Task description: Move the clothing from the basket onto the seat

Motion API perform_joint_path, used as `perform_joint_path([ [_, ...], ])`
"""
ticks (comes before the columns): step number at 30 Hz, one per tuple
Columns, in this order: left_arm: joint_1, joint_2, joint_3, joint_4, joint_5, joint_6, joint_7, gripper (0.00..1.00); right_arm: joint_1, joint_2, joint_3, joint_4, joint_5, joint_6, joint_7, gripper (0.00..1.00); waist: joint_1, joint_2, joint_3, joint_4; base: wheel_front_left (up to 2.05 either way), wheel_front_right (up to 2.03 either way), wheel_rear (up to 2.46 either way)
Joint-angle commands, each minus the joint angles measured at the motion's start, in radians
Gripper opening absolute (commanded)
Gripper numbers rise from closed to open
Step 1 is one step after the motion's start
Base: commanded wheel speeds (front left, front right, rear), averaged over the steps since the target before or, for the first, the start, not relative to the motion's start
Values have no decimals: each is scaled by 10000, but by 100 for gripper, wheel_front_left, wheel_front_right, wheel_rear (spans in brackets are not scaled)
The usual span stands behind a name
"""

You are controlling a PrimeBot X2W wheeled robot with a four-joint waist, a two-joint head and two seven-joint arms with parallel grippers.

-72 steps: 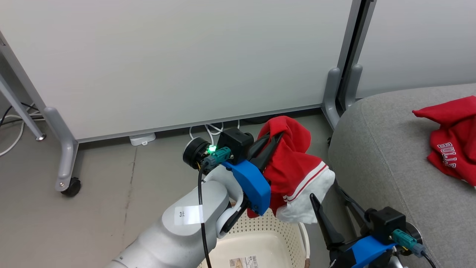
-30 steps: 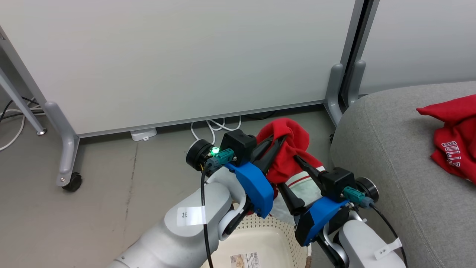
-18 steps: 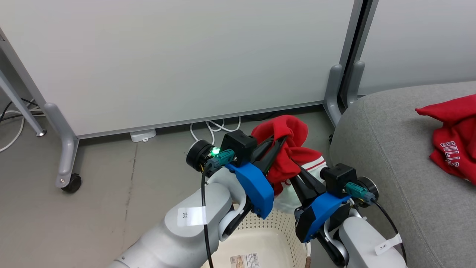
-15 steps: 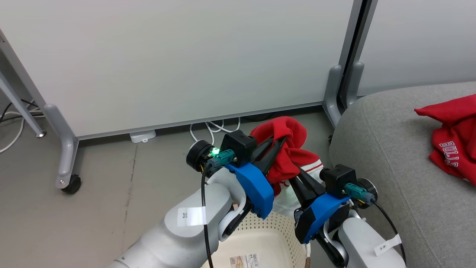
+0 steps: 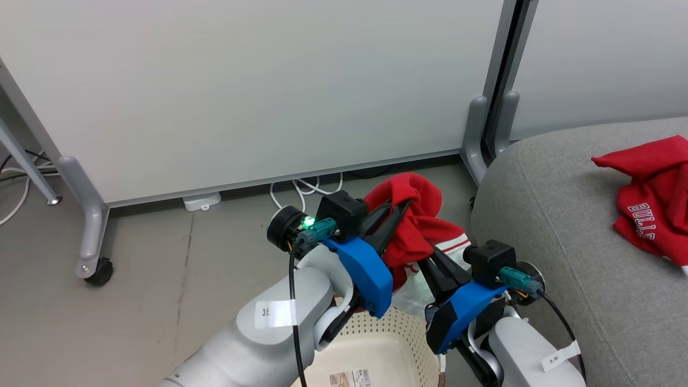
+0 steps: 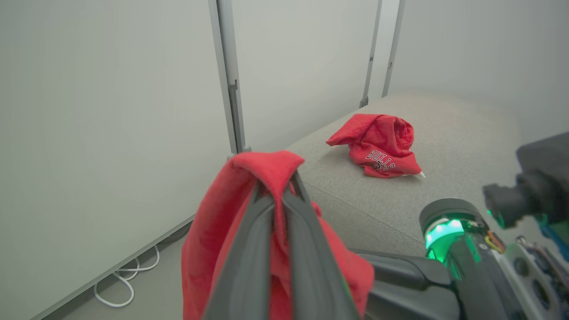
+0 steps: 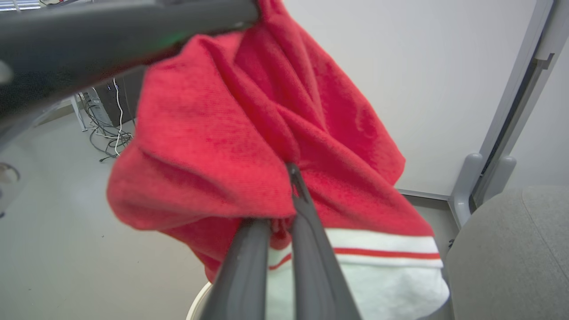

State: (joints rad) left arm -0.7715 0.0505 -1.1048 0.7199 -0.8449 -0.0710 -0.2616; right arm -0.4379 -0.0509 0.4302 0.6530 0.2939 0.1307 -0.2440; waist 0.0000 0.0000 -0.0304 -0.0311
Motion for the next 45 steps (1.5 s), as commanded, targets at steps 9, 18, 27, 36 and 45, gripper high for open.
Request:
perform_joint_path([
  [9,59,-2,135,90,-39,-14,-52,0,249,8,12,34,209,1,-109,0,0,0,-8,-64,0,0,0],
  [18,254,-2,384,53,156,58,-51,100,309,9,-54,-91,219,1,-151,0,0,0,63,-86,0,0,0],
  [27,1302,11,1687,-428,1239,-155,-49,100,440,9,-419,-308,31,3,-178,0,0,0,79,-30,0,0,0],
  [36,3166,375,3600,-1531,2913,-446,-49,100,855,7,-924,-780,-209,3,-86,0,0,0,47,157,0,0,0],
  [45,4476,665,5097,-2353,4212,-572,-49,100,1257,7,-1292,-1413,-334,1,176,0,0,0,52,245,0,0,0],
])
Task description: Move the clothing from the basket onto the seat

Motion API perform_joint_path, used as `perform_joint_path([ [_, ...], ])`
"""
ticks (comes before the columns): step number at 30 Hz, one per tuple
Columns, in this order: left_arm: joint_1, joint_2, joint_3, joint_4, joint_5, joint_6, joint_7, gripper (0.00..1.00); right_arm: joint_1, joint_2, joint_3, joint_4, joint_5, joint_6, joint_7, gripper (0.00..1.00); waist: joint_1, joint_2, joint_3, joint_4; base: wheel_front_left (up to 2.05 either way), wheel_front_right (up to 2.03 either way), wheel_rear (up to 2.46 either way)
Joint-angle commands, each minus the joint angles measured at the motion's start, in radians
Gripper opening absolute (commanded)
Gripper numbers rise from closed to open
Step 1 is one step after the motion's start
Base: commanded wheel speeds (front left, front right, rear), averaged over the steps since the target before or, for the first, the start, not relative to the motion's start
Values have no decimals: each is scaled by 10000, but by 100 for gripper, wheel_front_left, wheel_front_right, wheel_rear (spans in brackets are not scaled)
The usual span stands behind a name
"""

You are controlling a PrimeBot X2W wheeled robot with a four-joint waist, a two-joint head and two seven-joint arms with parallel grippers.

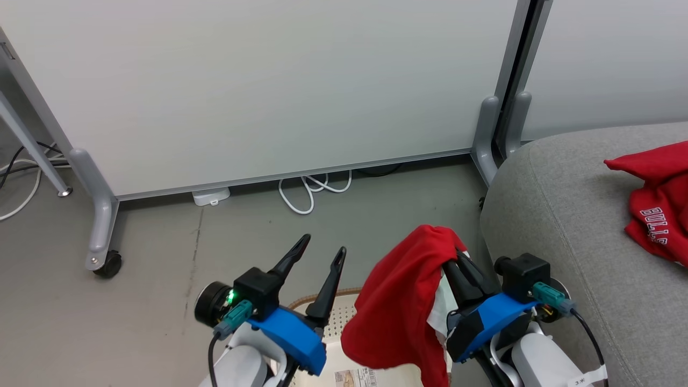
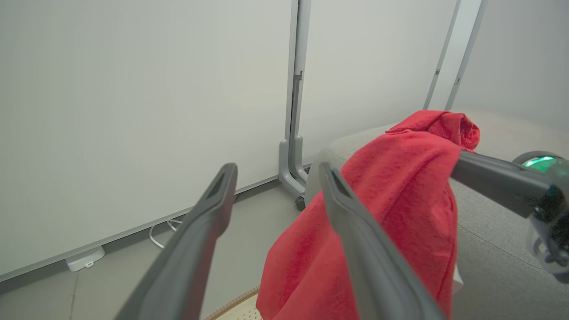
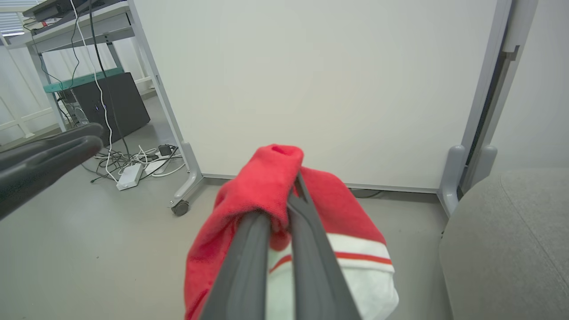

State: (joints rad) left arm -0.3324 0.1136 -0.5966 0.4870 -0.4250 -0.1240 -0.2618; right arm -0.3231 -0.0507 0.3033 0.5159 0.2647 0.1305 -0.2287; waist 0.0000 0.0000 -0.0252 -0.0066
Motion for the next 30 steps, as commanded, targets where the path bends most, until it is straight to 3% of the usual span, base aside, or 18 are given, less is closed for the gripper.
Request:
perform_joint_path([
  [1,219,45,154,-97,96,-50,-47,100,130,5,-51,-110,-69,5,51,0,0,0,4,-6,0,0,0],
  [11,1457,60,1186,-575,664,-86,-47,100,502,6,-363,-575,-206,3,272,0,0,0,63,43,0,0,0],
  [30,1837,-67,1427,-864,800,-73,-47,100,651,6,-416,-843,-164,3,468,0,0,0,77,-16,0,0,0],
])
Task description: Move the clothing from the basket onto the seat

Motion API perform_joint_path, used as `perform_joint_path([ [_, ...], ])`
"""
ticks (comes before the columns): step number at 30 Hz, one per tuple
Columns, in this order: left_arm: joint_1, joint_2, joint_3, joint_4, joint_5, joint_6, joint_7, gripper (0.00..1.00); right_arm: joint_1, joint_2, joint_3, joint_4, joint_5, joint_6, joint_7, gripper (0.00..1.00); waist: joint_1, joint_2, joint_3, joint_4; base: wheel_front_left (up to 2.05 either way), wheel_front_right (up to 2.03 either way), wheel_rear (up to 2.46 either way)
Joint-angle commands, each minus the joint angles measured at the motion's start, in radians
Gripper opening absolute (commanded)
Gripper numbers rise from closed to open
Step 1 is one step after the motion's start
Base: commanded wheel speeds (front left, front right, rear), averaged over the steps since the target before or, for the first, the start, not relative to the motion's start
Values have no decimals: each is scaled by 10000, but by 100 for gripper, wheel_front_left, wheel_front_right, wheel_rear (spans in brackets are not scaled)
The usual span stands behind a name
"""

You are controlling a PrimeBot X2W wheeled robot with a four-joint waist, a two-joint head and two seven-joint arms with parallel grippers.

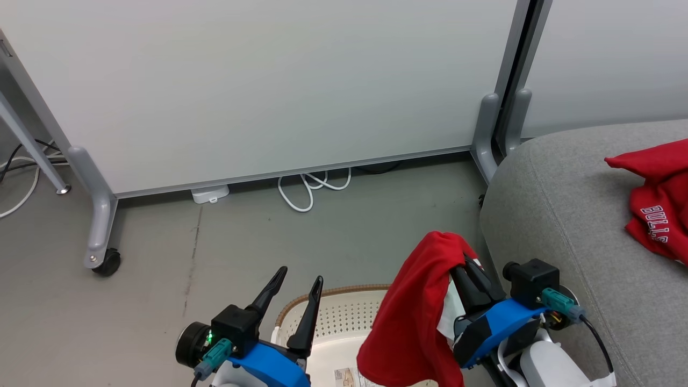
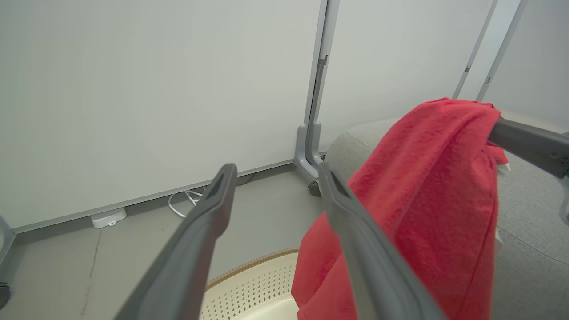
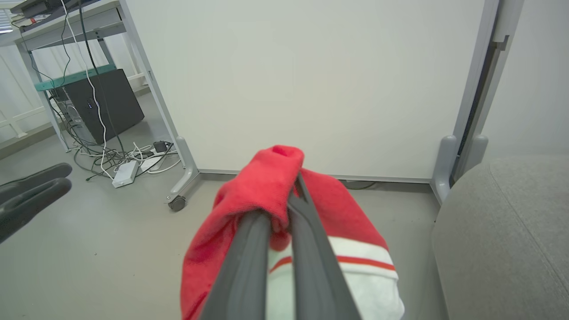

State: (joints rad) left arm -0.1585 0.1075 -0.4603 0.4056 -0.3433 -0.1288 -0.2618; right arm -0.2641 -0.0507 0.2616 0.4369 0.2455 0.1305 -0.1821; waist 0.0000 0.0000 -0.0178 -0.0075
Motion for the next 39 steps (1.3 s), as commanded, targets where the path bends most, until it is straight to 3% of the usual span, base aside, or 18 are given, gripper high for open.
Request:
perform_joint_path([
  [1,104,-10,60,-44,-22,-25,-47,100,68,6,-7,-59,31,5,2,0,0,0,9,-17,0,0,0],
  [12,92,1,182,-39,-52,-26,-47,100,49,4,45,-128,59,5,32,0,0,0,157,-737,0,0,0],
  [39,-86,-90,405,-178,75,-27,-47,100,-103,4,101,-217,39,5,93,0,0,0,451,-4422,0,0,0],
])
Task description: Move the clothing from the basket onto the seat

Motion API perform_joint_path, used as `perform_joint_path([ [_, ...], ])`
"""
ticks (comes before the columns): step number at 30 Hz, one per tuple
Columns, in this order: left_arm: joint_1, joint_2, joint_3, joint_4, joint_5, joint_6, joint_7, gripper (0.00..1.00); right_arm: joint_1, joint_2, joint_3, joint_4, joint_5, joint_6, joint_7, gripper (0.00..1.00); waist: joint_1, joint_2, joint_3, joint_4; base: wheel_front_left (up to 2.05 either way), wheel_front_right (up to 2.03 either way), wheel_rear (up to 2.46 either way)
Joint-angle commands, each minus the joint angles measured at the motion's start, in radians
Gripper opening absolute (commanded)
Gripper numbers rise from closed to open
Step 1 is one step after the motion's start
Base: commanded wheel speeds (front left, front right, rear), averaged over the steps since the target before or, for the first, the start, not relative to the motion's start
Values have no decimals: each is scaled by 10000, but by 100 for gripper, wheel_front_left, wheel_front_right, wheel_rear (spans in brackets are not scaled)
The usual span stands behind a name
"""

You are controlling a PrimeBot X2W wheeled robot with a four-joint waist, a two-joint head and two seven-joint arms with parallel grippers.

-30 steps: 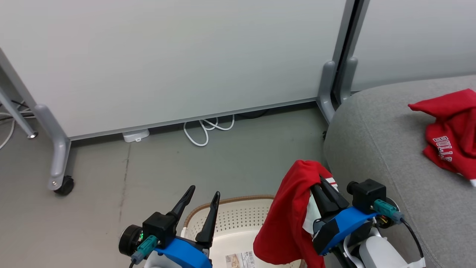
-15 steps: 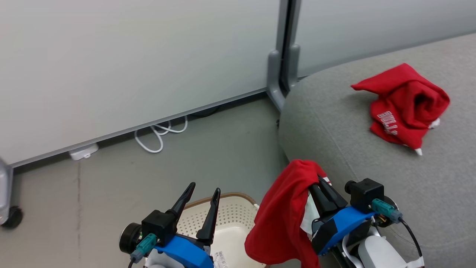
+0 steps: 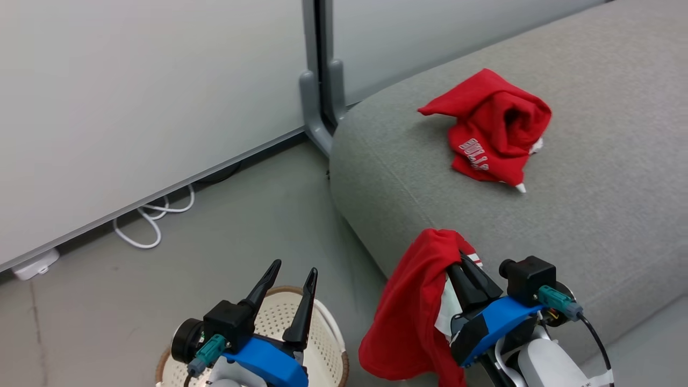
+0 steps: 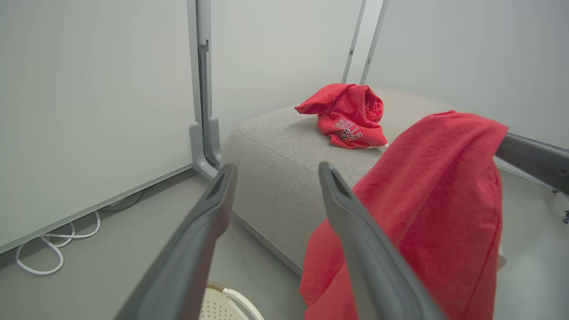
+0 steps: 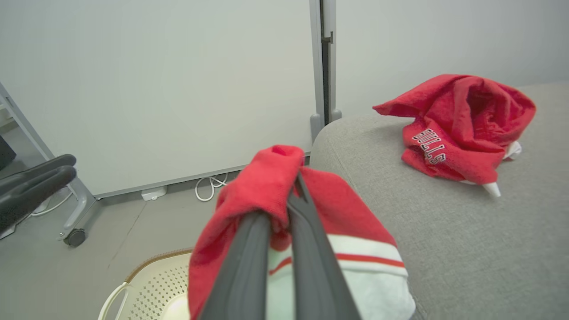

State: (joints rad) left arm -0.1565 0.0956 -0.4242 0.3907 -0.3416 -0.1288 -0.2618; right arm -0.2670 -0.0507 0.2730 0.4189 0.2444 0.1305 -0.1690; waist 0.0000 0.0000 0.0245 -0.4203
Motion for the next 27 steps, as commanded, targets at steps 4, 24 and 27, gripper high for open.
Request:
perform_joint_path([
  [4,-125,29,30,-27,72,-27,-47,100,-57,6,-35,-32,55,5,-52,0,0,0,47,-571,0,0,0],
  [24,-189,103,-158,95,4,-26,-47,100,48,4,-110,17,138,5,-108,0,0,0,127,-848,0,0,0],
  [27,-197,118,-146,84,9,-26,-47,100,19,4,-136,8,148,5,-119,0,0,0,163,-805,0,0,0],
])
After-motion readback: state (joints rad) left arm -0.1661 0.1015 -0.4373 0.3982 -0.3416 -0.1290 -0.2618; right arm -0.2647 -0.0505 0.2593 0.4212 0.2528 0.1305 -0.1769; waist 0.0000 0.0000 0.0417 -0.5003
